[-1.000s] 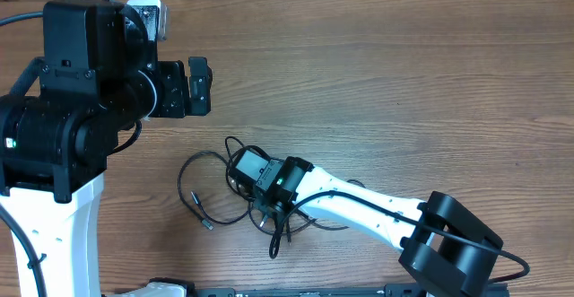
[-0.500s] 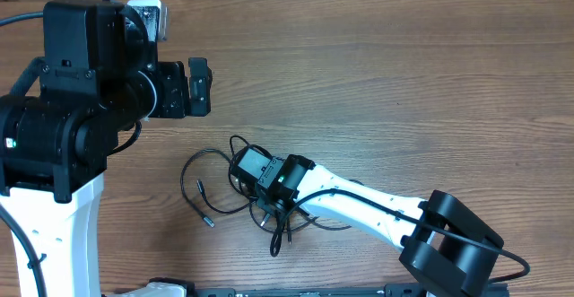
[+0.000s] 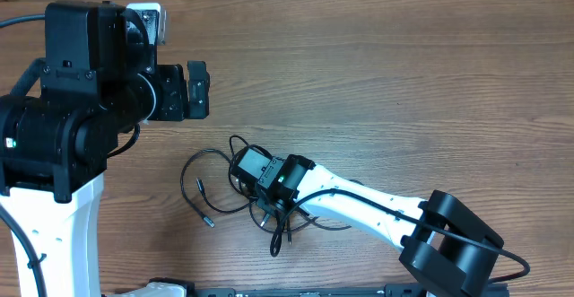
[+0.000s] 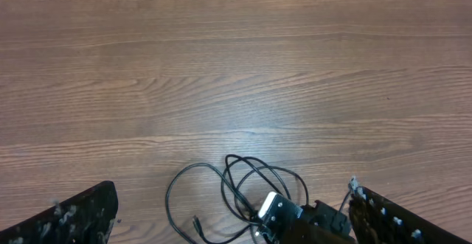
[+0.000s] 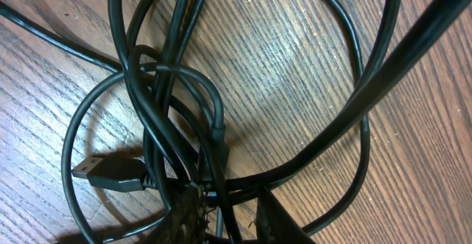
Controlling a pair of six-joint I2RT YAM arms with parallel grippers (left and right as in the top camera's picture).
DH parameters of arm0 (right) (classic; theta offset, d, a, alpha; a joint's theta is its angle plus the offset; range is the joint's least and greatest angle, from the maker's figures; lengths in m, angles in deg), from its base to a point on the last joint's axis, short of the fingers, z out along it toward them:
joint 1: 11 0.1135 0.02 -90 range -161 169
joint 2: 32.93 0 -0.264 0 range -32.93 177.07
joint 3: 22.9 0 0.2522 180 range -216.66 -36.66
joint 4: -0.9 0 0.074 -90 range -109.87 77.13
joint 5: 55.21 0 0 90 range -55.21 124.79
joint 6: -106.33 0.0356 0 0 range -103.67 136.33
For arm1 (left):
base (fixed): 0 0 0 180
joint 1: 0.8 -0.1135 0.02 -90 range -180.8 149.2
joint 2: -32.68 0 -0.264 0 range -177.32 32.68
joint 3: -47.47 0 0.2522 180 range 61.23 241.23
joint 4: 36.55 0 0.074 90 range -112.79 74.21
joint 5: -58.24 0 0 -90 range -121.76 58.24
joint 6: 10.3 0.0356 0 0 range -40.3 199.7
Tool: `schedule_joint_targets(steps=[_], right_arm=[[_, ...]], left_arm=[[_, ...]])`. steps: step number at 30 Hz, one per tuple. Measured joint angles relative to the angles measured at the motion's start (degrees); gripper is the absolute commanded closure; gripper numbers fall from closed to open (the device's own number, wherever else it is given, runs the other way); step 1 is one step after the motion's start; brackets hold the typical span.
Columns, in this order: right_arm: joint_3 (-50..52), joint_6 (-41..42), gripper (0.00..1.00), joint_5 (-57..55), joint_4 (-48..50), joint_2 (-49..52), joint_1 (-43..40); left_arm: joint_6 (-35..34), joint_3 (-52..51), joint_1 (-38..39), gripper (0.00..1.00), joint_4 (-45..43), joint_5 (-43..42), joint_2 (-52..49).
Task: Untangle cables
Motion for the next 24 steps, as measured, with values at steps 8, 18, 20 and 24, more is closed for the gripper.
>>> schedule_joint_targets(steps=[8,18,20,24], right_arm=[[1.88,-0.04,0.79,-0.02,3.02,0.00,-0.07],[4.85,-0.02,0.96,0.02,3.74,0.00,-0.59],[3.67,0.07,0.96,0.07,0.61,0.02,-0.59],[-4.48,2.03,0.96,0.02,-7.58,-0.04,-0.72]], left_arm=[[0.00,0.00,0.00,0.00,0.11,0.17,0.00],[0.00,0.00,0.00,0.00,0.13,0.20,0.00],[0.00,0.00,0.00,0.00,0.17,0.37,0.00],[0.00,0.00,0.00,0.00,0.11,0.59,0.00]])
